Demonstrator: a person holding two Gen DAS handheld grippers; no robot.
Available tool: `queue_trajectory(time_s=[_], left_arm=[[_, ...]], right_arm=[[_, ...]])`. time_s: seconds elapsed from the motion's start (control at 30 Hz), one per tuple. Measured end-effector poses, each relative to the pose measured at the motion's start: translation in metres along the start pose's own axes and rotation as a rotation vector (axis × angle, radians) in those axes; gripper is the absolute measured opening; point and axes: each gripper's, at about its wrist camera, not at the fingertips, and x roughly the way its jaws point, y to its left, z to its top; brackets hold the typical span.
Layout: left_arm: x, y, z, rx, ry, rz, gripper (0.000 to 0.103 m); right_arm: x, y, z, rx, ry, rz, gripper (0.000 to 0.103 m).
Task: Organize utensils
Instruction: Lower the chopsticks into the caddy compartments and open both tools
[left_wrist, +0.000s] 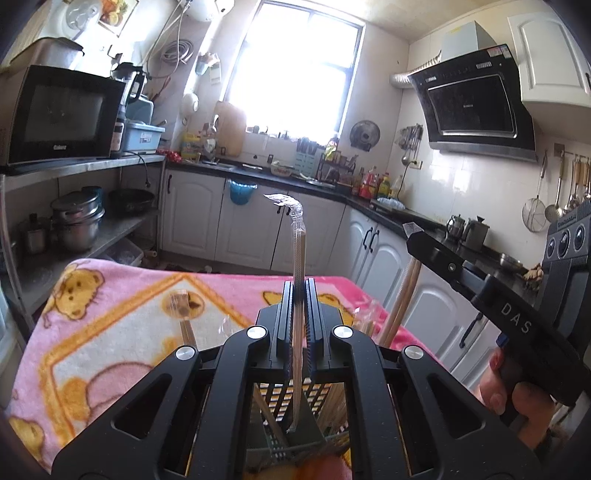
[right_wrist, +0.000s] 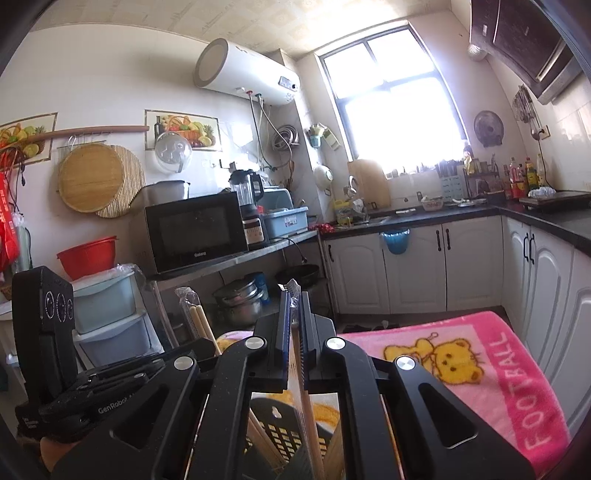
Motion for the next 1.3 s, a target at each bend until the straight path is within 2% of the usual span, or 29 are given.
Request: queue_trajectory(time_s=[0.43, 0.57, 0.77, 0.9, 1.3], left_arm=[[0.016, 0.003, -0.024, -0.003, 0.071, 0.002, 0.003], [0.016, 0.003, -0.028, -0.007, 0.075, 0.001, 0.003], [0.012, 0.003, -0.033, -0.013, 0.087, 0.002, 0.005], [0.009, 0.000, -0.034, 0.002, 0.100, 0.025, 0.014], [-0.003, -0.001, -0.037, 0.005, 0.125, 0.014, 0.043]], right_arm=[[-0.003, -0.010, -0.020, 0.033, 0.060, -0.049, 0.006], [-0.006, -0.012, -0.024, 0.042, 0.070, -0.068, 0.014], [-0.010, -0.015, -0.030, 0.052, 0.090, -0.077, 0.020], [-0.012, -0.017, -0.033, 0.067, 0.108, -0.086, 0.023], [-0.021, -0.017, -0.039, 0.038, 0.160, -0.160, 0.039]])
